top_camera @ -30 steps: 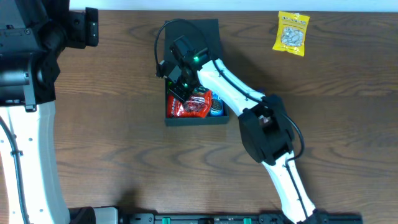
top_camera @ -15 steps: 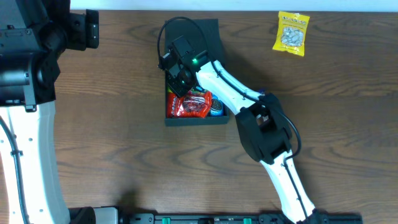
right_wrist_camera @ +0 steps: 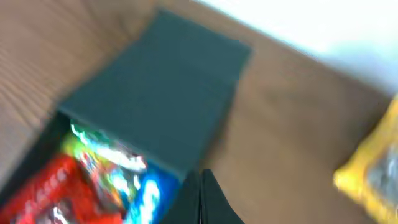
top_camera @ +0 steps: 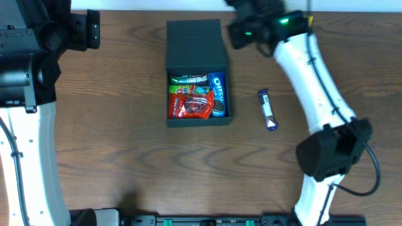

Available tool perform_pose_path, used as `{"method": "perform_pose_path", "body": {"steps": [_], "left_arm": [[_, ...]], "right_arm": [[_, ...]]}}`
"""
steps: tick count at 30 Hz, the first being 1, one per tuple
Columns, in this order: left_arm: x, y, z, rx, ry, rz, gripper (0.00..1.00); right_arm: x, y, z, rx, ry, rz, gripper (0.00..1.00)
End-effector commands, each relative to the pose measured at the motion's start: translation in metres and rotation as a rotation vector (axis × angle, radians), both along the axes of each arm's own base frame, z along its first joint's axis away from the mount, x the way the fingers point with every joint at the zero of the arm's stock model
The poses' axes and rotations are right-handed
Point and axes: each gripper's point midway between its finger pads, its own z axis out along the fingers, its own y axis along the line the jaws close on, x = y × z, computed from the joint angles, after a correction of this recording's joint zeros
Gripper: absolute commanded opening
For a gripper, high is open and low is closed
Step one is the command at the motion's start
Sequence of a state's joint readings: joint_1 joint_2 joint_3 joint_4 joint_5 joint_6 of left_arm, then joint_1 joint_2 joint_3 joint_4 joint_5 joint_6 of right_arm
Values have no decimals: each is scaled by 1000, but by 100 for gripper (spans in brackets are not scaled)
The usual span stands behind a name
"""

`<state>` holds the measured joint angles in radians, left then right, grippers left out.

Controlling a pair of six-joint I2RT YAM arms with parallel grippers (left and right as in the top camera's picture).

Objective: Pack container

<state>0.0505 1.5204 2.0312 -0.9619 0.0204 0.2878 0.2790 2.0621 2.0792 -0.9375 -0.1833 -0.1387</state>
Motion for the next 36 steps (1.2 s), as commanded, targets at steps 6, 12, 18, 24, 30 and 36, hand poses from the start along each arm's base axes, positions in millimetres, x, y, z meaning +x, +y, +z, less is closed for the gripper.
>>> {"method": "perform_pose_path", "body": {"steps": [6,12,18,24,30,36], "left_arm": [[-2,0,12,-21,-32,8,95],[-2,0,11,-21,-30,9,95],[-3,0,11,-21,-27,9,95],[-3,0,10,-21,-25,9,95],[-3,0,10,-21,-24,9,95],[-3,0,10,-22,-25,8,95]], "right_arm": [[-97,48,-47,69,333,405,1],[-152,79,-102,-70,490,513,1],[-182,75,-133,-140,594,522,1],[-182,73,-165,-149,585,497,1],[-176,62,-186,-206,565,436,1],[-164,62,-168,-194,547,413,1]]}}
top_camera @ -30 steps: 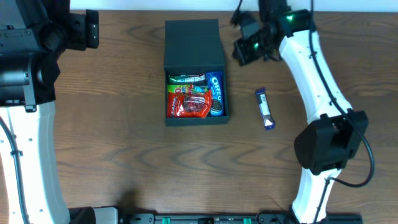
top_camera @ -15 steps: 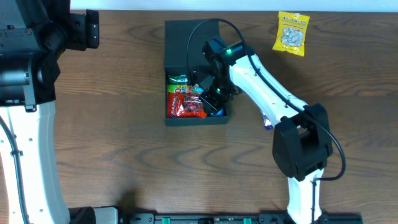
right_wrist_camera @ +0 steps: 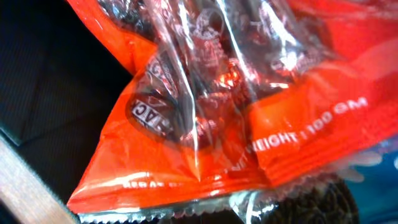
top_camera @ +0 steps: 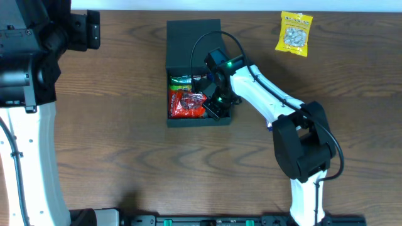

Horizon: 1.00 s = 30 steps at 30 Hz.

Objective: Pack container

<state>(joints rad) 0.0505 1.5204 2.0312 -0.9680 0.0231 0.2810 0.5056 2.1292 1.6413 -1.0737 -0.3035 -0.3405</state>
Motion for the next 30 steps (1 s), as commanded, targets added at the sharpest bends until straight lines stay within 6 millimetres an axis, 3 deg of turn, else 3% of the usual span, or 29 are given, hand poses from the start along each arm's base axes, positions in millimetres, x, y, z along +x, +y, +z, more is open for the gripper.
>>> {"method": "perform_pose_path", "body": {"steps": [1,6,10,12,22,26,30], "left_arm": [[-2,1,11,-14,-30,7,95],[-2,1,11,-14,-29,7,95],[-2,1,11,-14,-30,8,95],[-2,1,11,-14,-30,7,95],[-2,1,12,-14,-33,7,95],[-2,1,12,-14,-35,7,95],[-2,1,12,-14,-34,7,95]], "right_arm": [[16,1,21,-5,-41,-28,1],[54,21,81,83,-194,-31,1],[55,34,94,159,-209,9,1],[52,39,89,184,-190,19,1],[15,36,16,168,-50,30,1],[14,35,-2,162,-50,13,1],[21,31,-8,128,-82,7,1]]}}
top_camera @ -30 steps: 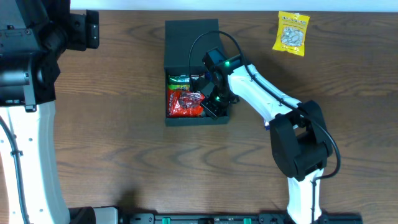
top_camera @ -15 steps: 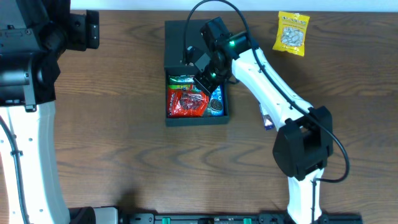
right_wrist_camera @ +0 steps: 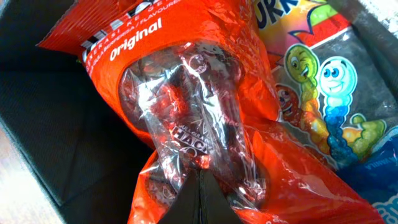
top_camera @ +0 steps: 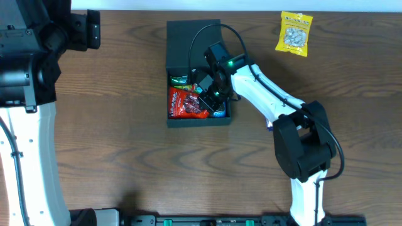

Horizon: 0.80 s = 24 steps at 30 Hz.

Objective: Pack container

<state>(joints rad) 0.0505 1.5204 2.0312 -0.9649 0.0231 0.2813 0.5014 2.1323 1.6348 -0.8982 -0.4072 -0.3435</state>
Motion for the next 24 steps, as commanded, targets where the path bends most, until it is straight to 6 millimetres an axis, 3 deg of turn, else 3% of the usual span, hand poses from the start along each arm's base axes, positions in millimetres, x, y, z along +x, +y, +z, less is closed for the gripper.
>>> {"method": "perform_pose_path", "body": {"steps": [1,9,15,20,24], "left_arm": [[-2,1,12,-14,-31,8,95],[-2,1,12,-14,-31,8,95],[-2,1,12,-14,-31,8,95],[-2,1,12,-14,-31,7,95],[-2,1,12,-14,-31,8,95]], "right_arm": [[-3,-4,-16,-60,0,-6,1],[2,-9,-49,-115,12,-10,1],[7,-7,-41,-108,2,-14,1],[29,-4,9,-88,-32,-33,1],[70,-5,81,-4,-169,-58,1]]}}
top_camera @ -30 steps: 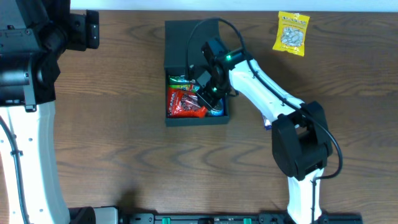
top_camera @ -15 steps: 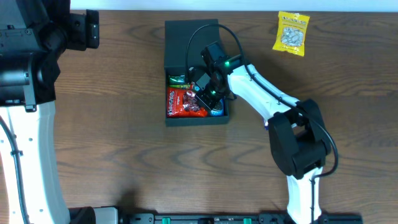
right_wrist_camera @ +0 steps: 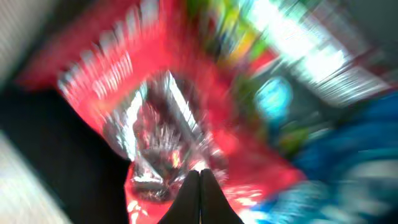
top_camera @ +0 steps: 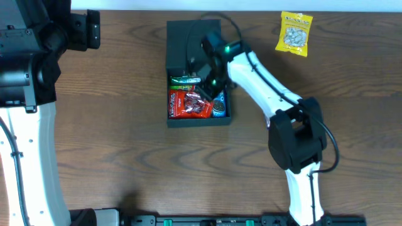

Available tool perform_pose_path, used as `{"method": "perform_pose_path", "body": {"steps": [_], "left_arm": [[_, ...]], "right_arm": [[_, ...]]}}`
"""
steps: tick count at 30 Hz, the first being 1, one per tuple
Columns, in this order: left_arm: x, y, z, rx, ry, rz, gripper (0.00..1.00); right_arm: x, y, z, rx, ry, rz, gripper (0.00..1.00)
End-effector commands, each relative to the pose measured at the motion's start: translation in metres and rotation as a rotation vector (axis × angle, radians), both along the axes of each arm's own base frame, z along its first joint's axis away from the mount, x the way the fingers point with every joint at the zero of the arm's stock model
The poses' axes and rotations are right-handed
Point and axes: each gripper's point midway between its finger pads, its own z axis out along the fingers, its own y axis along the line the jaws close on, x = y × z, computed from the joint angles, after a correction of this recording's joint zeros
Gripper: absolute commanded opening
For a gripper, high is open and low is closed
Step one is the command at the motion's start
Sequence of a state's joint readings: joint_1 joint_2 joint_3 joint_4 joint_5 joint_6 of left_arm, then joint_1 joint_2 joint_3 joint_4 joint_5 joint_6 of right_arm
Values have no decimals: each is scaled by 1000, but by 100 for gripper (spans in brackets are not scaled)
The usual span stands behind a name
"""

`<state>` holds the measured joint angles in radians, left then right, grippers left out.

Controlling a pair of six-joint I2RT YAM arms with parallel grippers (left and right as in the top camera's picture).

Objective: Pack container

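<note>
The black container (top_camera: 196, 37) lies open at the table's far middle, its lid part toward the back. Inside lie a red snack bag (top_camera: 186, 105), a green candy packet (top_camera: 184, 80) and a blue Oreo pack (top_camera: 219, 108). My right gripper (top_camera: 210, 85) reaches into the container over these packs. In the blurred right wrist view its fingers (right_wrist_camera: 200, 171) are pressed together, shut, with nothing seen between them, just above the red snack bag (right_wrist_camera: 124, 81); the blue pack (right_wrist_camera: 354, 180) is to the right. The left arm (top_camera: 25, 56) stands at the far left.
A yellow snack packet (top_camera: 295, 32) lies on the brown table (top_camera: 125, 157) at the back right. The right arm (top_camera: 276, 94) stretches from the front right across the spot right of the container.
My right gripper has shifted a little toward the back of the container, still shut. The wrist view is now smeared by motion. The packs in the container look unmoved.
At first my right gripper was shut near the table's back right, by the yellow packet, and a blue bar lay right of the container. Later the gripper was down in the container, shut, close over the red bag. It is still there, slightly farther back.
</note>
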<state>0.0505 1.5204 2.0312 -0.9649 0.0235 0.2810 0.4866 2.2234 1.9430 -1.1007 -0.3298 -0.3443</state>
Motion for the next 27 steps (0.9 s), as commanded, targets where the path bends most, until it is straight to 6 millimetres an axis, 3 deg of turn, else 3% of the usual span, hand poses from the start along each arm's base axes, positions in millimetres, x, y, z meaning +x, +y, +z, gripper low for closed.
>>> {"method": "perform_pose_path", "body": {"steps": [1,3,5,8,13,15,20,24,25,27], "left_arm": [[-2,1,12,-13,-31,8,95],[-2,1,11,-13,-31,8,95],[-2,1,11,-14,-31,8,95],[-2,1,12,-14,-31,8,95],[-2,1,12,-14,-31,8,95],[-2,1,12,-14,-31,8,95],[-2,1,12,-15,-31,8,95],[-2,1,12,-31,-33,17,95],[-2,1,12,-31,-33,17,95],[-2,1,12,-31,-33,18,95]], "right_arm": [[42,-6,56,70,-157,-39,1],[67,-20,77,96,-228,-88,1],[97,-52,83,100,-274,-211,1],[134,-117,84,110,-298,-414,1],[171,-209,84,122,-333,-692,1],[183,-250,71,95,-336,-827,1],[201,-287,31,88,-305,-975,1],[217,-297,-3,78,-318,-1025,2],[222,-301,-10,65,-333,-1035,13],[231,-309,-19,44,-374,-1064,71]]}}
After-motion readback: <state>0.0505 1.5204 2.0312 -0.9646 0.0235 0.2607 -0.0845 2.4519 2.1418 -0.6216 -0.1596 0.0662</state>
